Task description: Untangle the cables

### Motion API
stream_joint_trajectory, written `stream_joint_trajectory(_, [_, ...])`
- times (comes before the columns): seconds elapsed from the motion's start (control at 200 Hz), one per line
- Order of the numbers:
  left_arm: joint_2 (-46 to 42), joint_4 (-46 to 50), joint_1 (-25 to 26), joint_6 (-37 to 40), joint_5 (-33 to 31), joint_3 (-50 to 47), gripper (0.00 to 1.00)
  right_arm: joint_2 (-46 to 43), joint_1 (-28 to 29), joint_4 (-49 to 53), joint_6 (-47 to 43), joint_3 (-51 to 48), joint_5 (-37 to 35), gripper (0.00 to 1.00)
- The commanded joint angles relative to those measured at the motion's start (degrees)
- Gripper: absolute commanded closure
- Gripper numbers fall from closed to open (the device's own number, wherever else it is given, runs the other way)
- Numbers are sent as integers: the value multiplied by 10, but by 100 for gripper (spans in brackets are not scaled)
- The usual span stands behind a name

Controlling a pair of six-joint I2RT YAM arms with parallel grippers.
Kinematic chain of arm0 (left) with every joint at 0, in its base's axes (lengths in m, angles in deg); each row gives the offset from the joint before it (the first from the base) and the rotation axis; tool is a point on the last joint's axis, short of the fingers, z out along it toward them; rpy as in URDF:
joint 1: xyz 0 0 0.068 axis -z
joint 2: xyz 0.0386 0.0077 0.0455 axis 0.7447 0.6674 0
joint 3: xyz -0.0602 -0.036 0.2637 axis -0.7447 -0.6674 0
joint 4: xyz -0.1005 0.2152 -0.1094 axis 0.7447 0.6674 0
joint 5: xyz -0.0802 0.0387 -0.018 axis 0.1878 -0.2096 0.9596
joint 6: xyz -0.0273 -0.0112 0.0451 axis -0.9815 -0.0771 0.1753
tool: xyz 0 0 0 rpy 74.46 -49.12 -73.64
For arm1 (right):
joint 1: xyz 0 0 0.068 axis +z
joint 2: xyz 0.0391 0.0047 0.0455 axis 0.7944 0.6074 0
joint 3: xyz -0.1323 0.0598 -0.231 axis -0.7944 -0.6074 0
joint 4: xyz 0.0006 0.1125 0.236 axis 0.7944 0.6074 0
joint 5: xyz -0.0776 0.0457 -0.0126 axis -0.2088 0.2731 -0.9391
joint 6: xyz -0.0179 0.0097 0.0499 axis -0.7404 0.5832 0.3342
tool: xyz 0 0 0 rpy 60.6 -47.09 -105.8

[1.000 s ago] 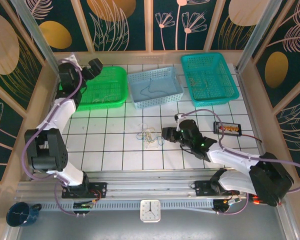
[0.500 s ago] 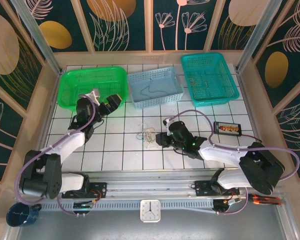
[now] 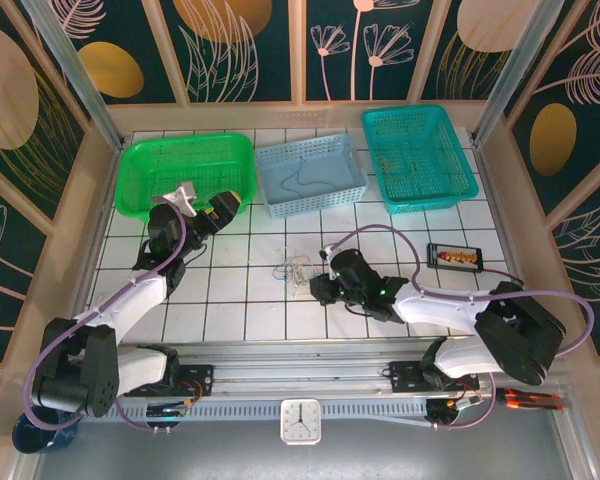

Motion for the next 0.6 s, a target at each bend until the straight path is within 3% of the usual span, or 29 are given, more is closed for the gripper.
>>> stream_joint_trajectory(0.0, [8, -30, 3, -11, 16, -6, 1, 16, 3, 1, -6, 10, -20, 83])
stream_joint_trajectory(0.17, [11, -30, 4, -13, 20, -5, 1, 42, -2, -9, -11, 21, -28, 83])
stream_joint_trajectory(0.595, [11, -35, 3, -13, 22, -8, 1, 35, -8, 0, -14, 20, -57, 68])
